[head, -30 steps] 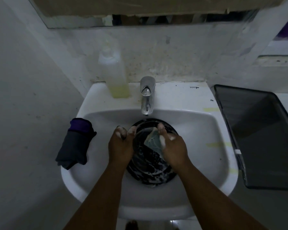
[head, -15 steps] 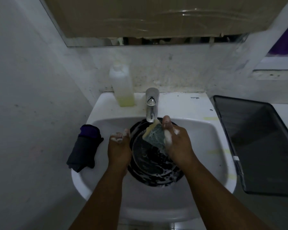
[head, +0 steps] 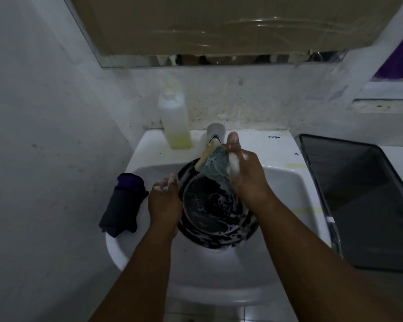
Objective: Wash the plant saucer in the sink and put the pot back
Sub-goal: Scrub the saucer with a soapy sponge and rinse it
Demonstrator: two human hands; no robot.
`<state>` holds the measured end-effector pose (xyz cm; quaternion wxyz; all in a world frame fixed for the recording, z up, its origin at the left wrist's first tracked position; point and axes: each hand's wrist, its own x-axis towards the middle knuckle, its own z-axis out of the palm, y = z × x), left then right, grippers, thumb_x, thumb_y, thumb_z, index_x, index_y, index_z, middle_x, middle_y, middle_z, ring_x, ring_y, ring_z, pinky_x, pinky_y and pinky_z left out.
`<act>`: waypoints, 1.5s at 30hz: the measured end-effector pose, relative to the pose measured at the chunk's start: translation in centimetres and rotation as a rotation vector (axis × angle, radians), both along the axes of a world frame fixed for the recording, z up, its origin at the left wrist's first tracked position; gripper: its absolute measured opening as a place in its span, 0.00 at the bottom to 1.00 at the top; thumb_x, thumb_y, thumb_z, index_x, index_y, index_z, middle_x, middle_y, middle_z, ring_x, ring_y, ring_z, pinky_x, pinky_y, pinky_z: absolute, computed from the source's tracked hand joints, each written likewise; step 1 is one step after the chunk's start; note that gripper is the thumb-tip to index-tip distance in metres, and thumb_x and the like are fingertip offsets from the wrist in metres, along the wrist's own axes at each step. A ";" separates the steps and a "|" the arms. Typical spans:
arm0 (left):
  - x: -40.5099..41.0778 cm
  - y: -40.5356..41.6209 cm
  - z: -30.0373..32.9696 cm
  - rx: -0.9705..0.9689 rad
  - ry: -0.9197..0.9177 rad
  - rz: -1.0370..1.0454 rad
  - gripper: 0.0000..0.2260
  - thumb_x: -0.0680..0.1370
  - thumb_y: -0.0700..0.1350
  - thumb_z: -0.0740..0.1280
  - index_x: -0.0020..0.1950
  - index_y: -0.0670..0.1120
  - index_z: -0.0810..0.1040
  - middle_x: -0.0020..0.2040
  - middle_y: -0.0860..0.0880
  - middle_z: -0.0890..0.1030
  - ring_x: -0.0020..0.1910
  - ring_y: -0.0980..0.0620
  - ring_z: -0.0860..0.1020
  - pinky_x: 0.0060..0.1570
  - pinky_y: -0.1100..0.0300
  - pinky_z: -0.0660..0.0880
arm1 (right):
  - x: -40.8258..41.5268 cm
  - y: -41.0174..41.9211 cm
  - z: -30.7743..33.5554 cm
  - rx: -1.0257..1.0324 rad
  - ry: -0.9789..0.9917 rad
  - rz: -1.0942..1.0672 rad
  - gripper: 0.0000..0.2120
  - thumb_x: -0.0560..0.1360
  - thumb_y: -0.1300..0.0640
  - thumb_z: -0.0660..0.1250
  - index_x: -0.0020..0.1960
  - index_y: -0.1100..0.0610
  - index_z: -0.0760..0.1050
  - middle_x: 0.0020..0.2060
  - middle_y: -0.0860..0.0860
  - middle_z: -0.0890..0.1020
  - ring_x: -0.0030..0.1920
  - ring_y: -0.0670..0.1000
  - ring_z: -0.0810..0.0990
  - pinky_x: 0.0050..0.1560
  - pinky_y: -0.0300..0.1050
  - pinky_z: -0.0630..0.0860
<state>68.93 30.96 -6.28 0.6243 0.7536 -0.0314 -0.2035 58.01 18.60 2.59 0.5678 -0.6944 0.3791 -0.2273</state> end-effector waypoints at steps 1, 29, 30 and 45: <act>0.1 0.1 0.0 0.011 -0.010 -0.007 0.11 0.85 0.50 0.62 0.44 0.57 0.78 0.45 0.56 0.82 0.51 0.52 0.81 0.60 0.52 0.78 | 0.0 0.1 0.1 0.004 -0.022 -0.012 0.33 0.80 0.33 0.48 0.28 0.57 0.64 0.17 0.45 0.65 0.19 0.41 0.63 0.23 0.34 0.60; 0.6 1.4 -0.3 0.039 0.007 -0.016 0.10 0.85 0.51 0.62 0.59 0.48 0.79 0.53 0.53 0.81 0.52 0.55 0.79 0.57 0.59 0.72 | -4.8 2.0 -6.6 -0.413 0.377 0.016 0.27 0.77 0.30 0.60 0.35 0.53 0.66 0.28 0.47 0.73 0.30 0.44 0.71 0.31 0.39 0.62; 0.4 1.4 -0.5 0.055 -0.015 -0.032 0.10 0.85 0.51 0.62 0.56 0.47 0.80 0.51 0.54 0.81 0.50 0.56 0.79 0.56 0.59 0.71 | -4.4 2.0 -7.3 -0.437 0.413 0.005 0.25 0.78 0.32 0.62 0.38 0.53 0.66 0.30 0.48 0.74 0.32 0.47 0.72 0.32 0.43 0.63; -1.6 1.4 -2.8 0.062 -0.133 -0.104 0.11 0.85 0.47 0.64 0.44 0.58 0.81 0.44 0.58 0.83 0.44 0.65 0.81 0.48 0.67 0.76 | -0.2 1.1 -13.5 -0.802 0.766 0.032 0.25 0.80 0.35 0.58 0.53 0.56 0.78 0.49 0.59 0.81 0.50 0.63 0.77 0.50 0.56 0.71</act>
